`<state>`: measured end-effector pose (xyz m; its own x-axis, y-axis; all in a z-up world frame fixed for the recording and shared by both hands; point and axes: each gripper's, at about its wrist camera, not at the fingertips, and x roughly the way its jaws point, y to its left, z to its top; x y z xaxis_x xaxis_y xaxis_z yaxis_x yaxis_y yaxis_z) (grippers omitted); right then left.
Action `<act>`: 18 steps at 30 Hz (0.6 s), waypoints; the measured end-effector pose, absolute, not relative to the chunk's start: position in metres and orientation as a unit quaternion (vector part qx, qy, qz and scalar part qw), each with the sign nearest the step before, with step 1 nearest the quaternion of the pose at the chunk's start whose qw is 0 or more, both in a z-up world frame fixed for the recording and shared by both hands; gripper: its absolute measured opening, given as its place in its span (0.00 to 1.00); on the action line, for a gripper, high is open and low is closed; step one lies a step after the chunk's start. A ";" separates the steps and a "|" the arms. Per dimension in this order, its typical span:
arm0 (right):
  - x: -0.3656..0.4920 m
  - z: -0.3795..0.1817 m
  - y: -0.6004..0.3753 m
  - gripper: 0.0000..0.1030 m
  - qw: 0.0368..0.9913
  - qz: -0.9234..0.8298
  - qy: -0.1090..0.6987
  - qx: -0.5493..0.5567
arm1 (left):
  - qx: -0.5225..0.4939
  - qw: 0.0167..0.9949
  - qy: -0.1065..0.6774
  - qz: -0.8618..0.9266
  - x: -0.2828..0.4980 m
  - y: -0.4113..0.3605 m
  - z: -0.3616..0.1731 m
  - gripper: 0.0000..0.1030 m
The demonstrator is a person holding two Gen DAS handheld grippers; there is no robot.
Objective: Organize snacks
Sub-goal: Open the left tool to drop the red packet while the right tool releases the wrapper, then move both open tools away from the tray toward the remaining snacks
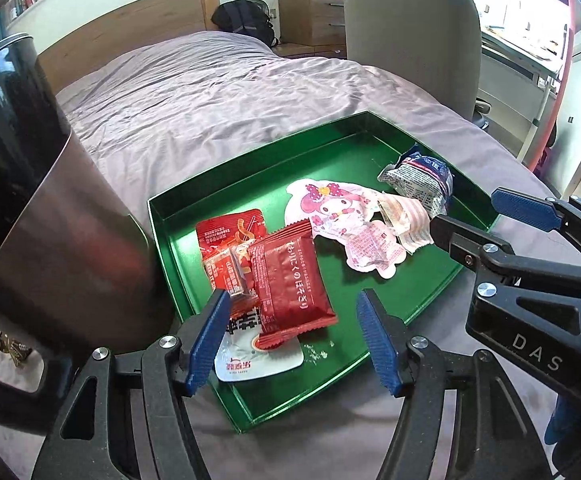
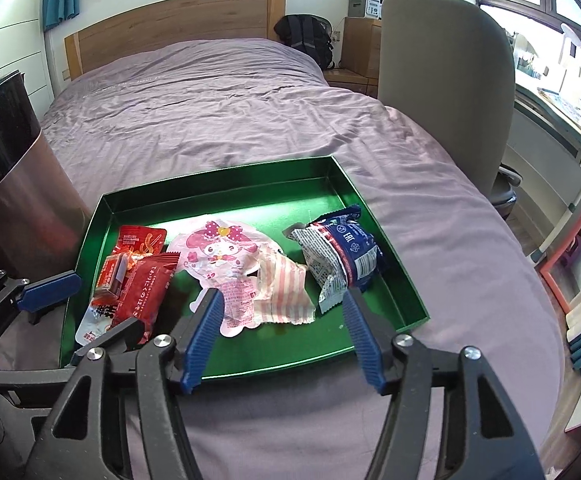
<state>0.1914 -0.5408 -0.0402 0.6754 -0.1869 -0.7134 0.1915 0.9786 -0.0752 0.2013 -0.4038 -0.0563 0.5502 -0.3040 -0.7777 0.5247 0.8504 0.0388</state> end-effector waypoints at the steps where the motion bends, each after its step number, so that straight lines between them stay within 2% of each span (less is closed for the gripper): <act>1: 0.186 -0.039 -0.537 1.00 0.915 -0.105 0.389 -0.003 | 0.134 0.870 0.409 -0.239 0.196 -0.401 -0.055 0.58; 8: 0.154 -0.035 -0.505 1.00 0.911 -0.116 0.395 -0.035 | 0.137 0.873 0.405 -0.235 0.158 -0.367 -0.054 0.59; 18: 0.118 -0.044 -0.442 1.00 0.906 -0.081 0.415 -0.028 | 0.135 0.892 0.403 -0.154 0.125 -0.266 -0.061 0.59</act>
<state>0.1176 -0.4424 -0.0443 0.6428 -0.1699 -0.7469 0.1240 0.9853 -0.1174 0.1255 -0.2656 -0.0608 0.6273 -0.1658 -0.7609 0.3830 0.9165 0.1160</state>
